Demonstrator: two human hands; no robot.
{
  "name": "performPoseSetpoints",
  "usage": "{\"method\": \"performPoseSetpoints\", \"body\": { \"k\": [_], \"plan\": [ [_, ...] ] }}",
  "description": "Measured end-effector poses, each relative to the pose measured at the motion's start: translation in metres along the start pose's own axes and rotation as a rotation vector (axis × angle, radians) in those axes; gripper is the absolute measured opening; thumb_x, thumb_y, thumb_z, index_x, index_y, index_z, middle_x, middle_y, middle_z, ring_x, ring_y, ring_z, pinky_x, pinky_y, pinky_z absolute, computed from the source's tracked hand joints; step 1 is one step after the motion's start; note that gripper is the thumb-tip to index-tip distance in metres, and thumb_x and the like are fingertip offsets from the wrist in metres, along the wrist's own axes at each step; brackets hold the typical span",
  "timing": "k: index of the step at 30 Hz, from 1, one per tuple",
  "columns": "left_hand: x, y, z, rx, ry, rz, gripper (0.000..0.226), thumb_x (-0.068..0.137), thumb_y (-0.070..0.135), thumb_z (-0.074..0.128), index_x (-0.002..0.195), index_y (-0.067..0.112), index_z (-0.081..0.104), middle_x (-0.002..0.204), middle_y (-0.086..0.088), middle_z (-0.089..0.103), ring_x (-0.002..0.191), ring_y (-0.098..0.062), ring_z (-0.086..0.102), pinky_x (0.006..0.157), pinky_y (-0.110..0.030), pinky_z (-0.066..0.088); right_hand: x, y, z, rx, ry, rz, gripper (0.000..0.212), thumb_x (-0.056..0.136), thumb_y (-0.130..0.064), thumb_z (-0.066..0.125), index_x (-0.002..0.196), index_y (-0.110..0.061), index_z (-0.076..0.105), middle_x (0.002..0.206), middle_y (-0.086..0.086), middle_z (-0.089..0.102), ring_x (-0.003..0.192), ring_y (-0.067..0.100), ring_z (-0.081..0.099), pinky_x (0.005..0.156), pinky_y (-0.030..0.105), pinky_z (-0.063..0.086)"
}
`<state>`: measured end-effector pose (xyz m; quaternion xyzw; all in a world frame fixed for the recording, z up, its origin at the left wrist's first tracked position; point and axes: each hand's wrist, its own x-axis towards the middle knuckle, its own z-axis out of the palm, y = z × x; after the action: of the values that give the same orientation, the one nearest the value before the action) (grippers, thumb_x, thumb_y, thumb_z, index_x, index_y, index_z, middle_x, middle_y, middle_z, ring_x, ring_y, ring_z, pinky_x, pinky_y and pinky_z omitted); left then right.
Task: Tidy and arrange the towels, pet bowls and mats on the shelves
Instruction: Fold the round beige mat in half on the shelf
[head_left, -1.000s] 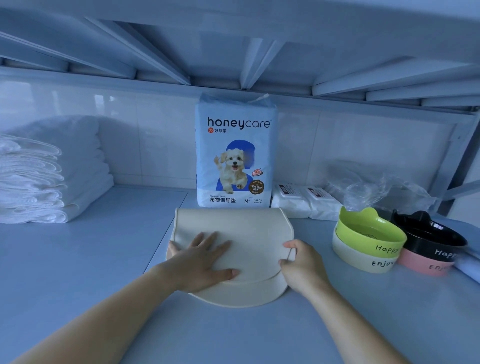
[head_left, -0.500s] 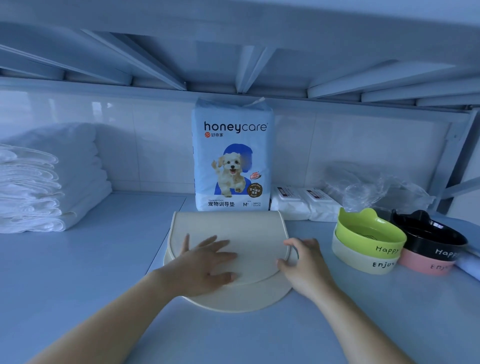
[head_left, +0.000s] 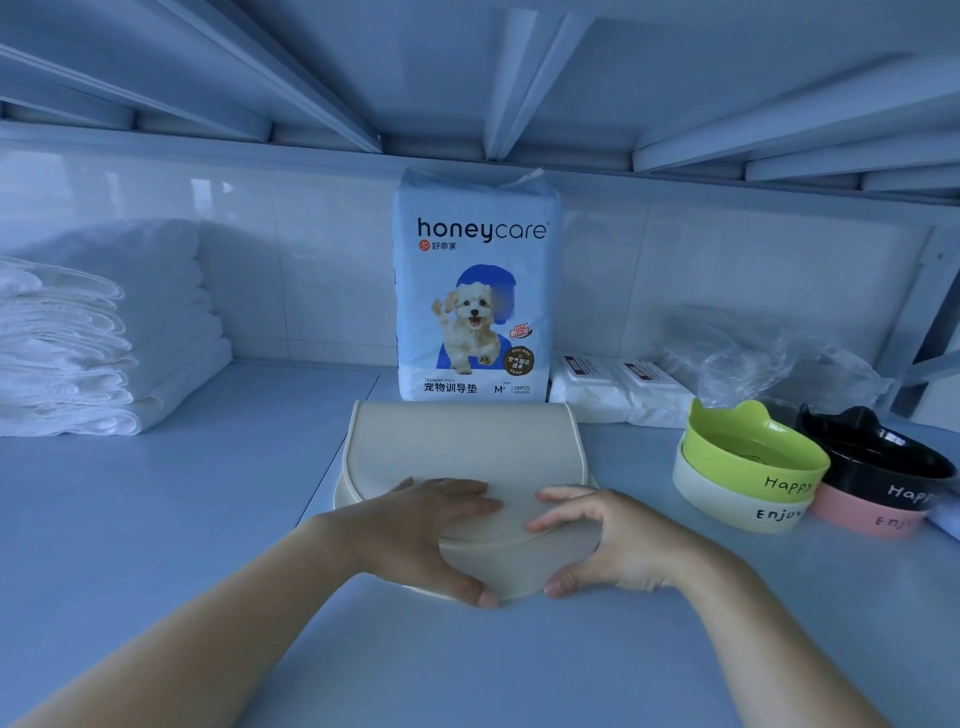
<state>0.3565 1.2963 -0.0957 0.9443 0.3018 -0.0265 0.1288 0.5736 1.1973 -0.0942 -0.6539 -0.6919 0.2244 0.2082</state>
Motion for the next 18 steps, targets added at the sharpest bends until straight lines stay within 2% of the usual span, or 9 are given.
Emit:
{"method": "performPoseSetpoints", "body": {
  "k": [6, 12, 18],
  "plan": [
    [-0.003, 0.006, -0.001, 0.046, 0.009, -0.008, 0.092, 0.07, 0.068, 0.06, 0.145, 0.042, 0.014, 0.154, 0.018, 0.007, 0.141, -0.001, 0.002, 0.118, -0.037, 0.003, 0.001, -0.001, 0.002, -0.003, 0.013, -0.02, 0.045, 0.06, -0.039, 0.085, 0.095, -0.054, 0.06, 0.141, -0.023, 0.034, 0.127, -0.008, 0.034, 0.101, 0.013, 0.024],
    [-0.002, 0.005, -0.004, 0.045, 0.001, -0.023, 0.09, 0.071, 0.062, 0.061, 0.145, 0.042, 0.014, 0.154, 0.018, 0.007, 0.141, -0.001, 0.002, 0.118, -0.035, 0.005, 0.003, -0.001, 0.006, 0.008, 0.036, -0.022, 0.049, 0.064, -0.036, 0.083, 0.11, -0.041, 0.064, 0.144, -0.02, 0.033, 0.126, -0.008, 0.033, 0.1, 0.012, 0.023],
    [-0.003, 0.007, -0.009, 0.006, -0.013, -0.038, 0.087, 0.074, 0.051, 0.065, 0.145, 0.039, 0.016, 0.153, 0.021, 0.008, 0.141, 0.0, 0.002, 0.118, -0.038, 0.0, 0.005, -0.001, 0.012, 0.038, 0.069, -0.008, 0.049, 0.067, -0.038, 0.081, 0.113, -0.037, 0.064, 0.145, -0.018, 0.032, 0.129, -0.004, 0.034, 0.104, 0.015, 0.024]
  ]
}}
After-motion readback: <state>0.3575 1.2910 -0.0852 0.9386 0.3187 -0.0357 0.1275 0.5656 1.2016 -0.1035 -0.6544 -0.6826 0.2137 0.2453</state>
